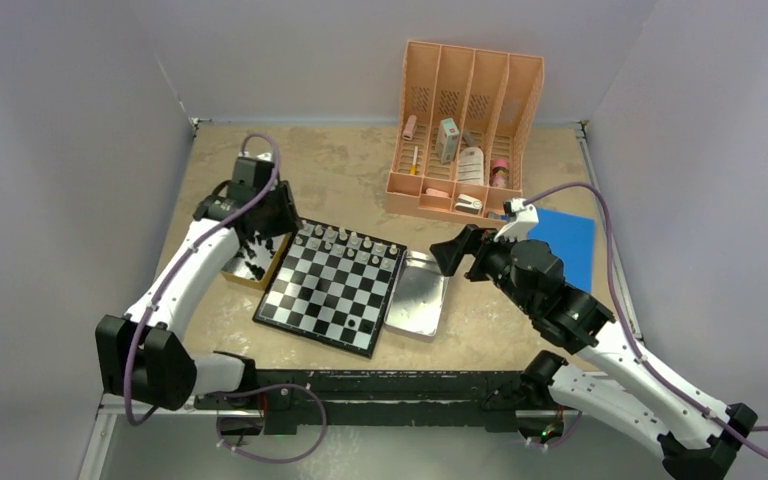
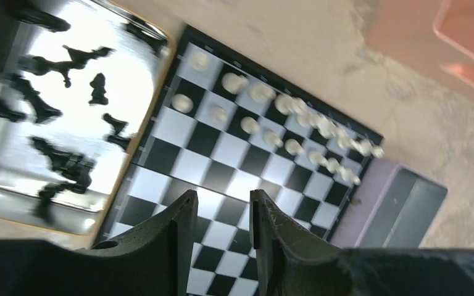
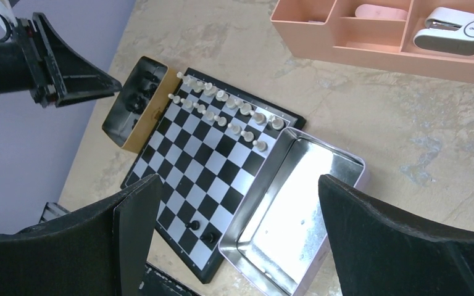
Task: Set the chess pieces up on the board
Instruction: Pick up the chess piece from the storage box, then place the chess piece on the chessboard.
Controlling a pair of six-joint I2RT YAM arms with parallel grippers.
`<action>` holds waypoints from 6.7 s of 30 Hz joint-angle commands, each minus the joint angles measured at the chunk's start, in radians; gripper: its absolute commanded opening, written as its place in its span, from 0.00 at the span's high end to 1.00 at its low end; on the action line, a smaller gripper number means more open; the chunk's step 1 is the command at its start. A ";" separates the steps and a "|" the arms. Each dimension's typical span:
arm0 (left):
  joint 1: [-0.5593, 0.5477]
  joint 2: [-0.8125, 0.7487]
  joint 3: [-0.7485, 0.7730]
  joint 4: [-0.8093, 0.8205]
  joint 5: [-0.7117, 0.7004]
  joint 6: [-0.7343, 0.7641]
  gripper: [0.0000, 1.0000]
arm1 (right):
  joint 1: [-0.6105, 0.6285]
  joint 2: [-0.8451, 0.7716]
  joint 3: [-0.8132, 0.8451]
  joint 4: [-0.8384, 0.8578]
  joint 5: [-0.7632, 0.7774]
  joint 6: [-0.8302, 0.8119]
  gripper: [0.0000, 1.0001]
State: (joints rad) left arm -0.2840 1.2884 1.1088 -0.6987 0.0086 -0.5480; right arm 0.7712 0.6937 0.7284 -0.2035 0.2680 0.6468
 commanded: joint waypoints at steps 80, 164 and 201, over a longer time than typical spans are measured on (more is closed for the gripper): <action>0.445 0.540 0.169 0.104 0.024 0.232 0.85 | -0.001 -0.048 -0.002 0.095 -0.039 -0.043 0.01; -0.799 0.054 -0.223 0.009 -0.034 -0.257 0.93 | -0.001 -0.060 0.121 -0.013 0.129 0.045 0.01; -0.802 0.142 -0.238 0.030 -0.073 -0.246 0.76 | -0.001 -0.071 0.073 0.012 0.114 0.073 0.01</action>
State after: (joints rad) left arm -1.0809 1.4231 0.8570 -0.6746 -0.0528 -0.7937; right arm 0.7712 0.6342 0.8055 -0.2337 0.3759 0.7025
